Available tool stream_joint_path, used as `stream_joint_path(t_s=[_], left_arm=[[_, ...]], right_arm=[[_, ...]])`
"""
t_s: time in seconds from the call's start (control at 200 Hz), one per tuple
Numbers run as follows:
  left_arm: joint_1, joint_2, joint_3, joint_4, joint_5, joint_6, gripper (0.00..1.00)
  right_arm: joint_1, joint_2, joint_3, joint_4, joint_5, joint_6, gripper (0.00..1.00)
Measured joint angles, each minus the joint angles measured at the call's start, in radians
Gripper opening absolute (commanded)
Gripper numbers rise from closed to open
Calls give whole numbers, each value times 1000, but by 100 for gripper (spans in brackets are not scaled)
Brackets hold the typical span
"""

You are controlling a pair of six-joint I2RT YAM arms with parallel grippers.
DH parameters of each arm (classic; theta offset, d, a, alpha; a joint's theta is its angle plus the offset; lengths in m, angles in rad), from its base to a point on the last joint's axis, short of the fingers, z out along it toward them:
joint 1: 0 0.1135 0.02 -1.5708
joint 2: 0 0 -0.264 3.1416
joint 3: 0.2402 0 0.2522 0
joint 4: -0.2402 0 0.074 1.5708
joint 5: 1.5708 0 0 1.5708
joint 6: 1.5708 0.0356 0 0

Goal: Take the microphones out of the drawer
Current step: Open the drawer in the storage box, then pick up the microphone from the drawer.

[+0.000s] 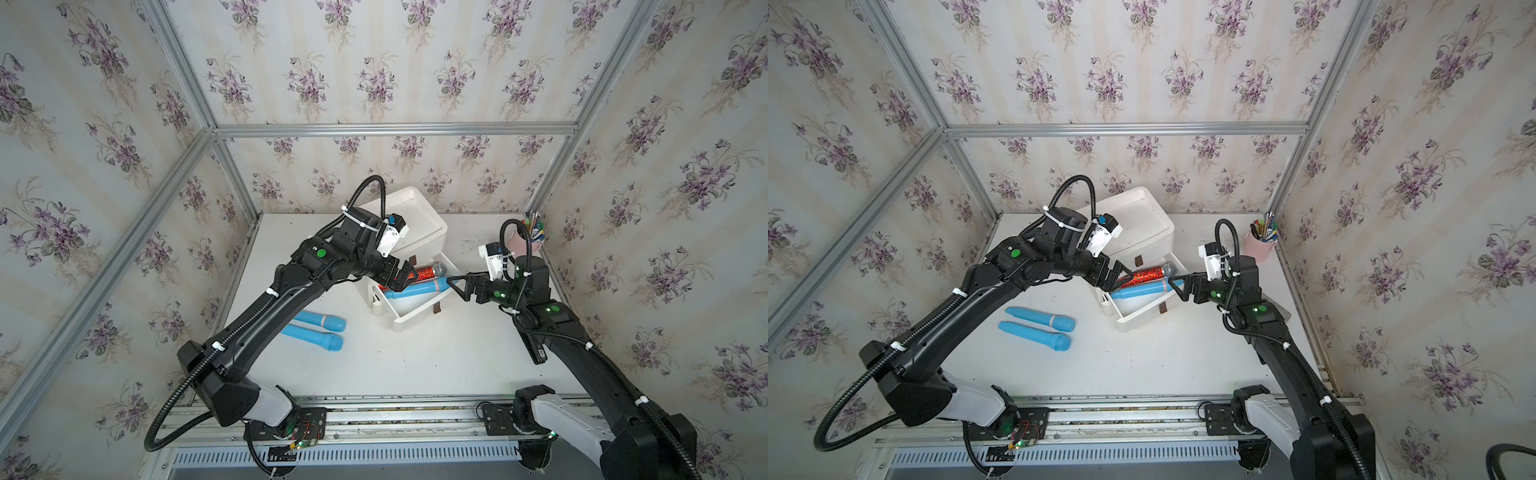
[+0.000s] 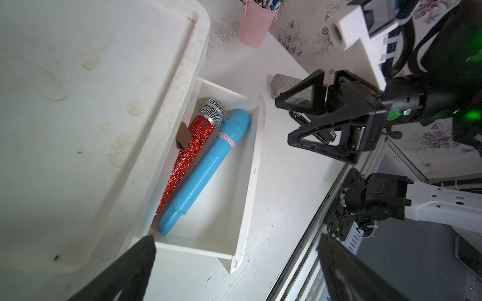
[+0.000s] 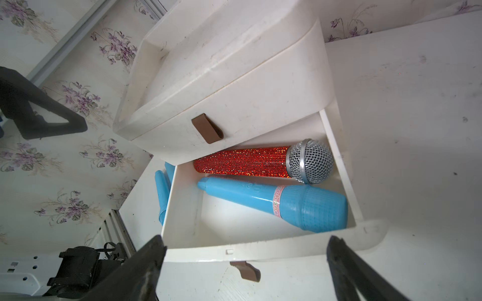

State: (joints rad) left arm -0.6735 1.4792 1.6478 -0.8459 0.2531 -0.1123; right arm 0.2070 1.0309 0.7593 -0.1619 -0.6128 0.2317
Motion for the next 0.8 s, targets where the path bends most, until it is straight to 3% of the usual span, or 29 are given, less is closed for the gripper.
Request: stream_joint_path(t_s=[0.34,0.589,0.714,0.799], left_arm=[[-39,58,-27,-2,-51,50,99],[-107,150,-15,-1,-150,86,99],[-124,196,-10,1,-190,95,83],[-125,221,-9,2,-203,98,65]], right_arm=[[0,39,88,-48,29,-39,94],[0,54,128,-68,74,-58,95],[0,58,127,-82,85,-68,95],[0,61,127,-83,90,-72,95]])
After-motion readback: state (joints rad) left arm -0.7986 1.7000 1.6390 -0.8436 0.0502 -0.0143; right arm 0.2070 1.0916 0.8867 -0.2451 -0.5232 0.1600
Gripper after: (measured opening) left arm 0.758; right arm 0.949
